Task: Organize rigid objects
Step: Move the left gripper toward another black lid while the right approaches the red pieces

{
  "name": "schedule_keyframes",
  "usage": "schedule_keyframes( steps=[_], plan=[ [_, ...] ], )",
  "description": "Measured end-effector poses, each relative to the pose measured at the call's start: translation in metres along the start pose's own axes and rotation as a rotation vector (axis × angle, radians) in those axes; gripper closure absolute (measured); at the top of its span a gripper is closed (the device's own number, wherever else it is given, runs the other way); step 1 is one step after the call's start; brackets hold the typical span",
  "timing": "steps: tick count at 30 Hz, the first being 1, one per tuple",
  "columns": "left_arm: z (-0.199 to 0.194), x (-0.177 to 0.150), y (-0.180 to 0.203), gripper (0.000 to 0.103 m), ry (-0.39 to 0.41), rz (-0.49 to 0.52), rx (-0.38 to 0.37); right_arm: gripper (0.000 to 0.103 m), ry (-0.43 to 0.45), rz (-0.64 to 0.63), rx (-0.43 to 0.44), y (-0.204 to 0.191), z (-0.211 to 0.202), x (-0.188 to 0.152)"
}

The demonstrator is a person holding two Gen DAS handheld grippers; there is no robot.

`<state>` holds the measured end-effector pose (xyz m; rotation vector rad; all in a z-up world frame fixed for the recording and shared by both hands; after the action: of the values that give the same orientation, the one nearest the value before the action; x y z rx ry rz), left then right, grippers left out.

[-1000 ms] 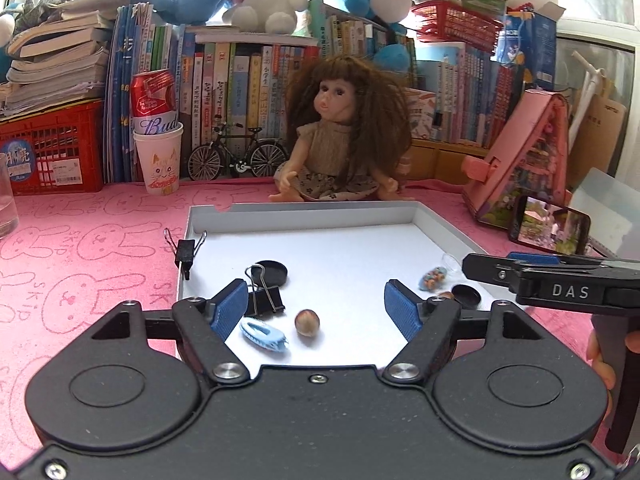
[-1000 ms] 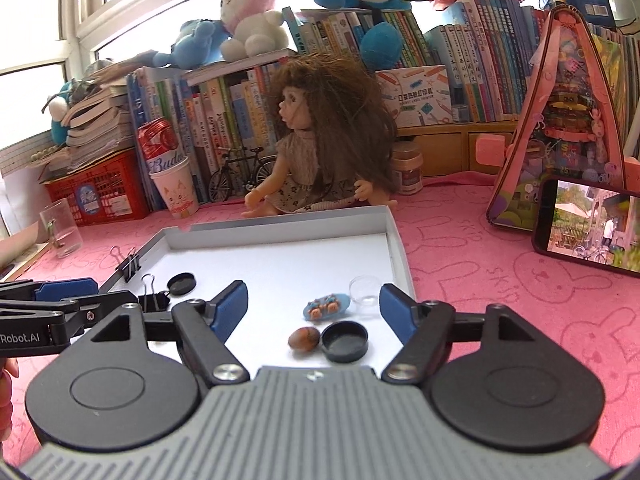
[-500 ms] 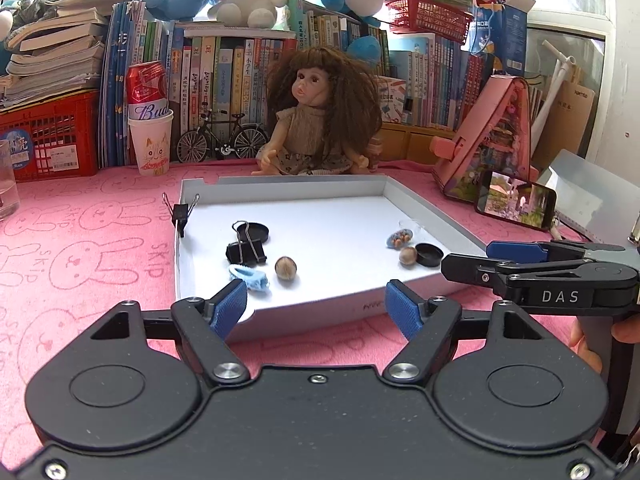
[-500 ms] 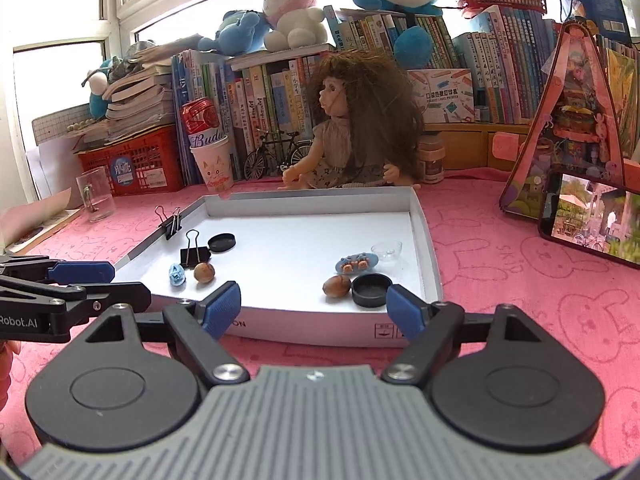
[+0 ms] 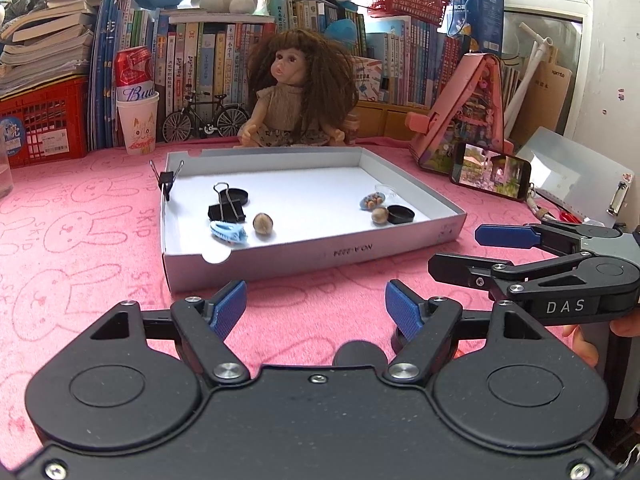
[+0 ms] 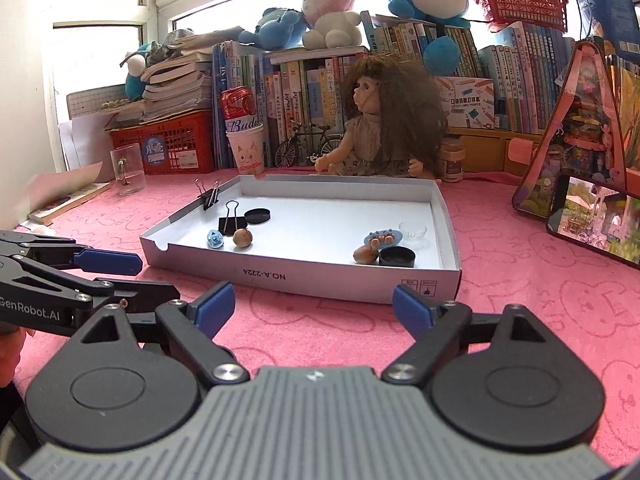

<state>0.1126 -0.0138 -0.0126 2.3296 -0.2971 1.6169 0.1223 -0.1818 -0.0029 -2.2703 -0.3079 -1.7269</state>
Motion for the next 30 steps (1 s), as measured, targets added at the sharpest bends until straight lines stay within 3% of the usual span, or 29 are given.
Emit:
schedule_keyframes(
  steps=[14,30],
  plan=[
    [-0.018,-0.025,0.009,0.029,-0.030,0.031,-0.036,0.010,-0.035,-0.038,0.034,-0.014,-0.023,-0.025],
    [-0.015,-0.033,0.013,0.050,-0.053,0.019,-0.050,0.010,-0.082,-0.162,0.114,-0.032,-0.044,-0.043]
  ],
)
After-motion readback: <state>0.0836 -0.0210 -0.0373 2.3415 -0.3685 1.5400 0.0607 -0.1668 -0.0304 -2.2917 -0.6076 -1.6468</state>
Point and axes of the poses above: each gripper's, at about its wrist camera, not at the fingertips, and z roughly the way its jaws point, y to its right, x to its top, the point moved 7 cm from there along z, roughly the way its jaws point, and after that the axes turned 12 degrees about y, right-handed, at the moved point
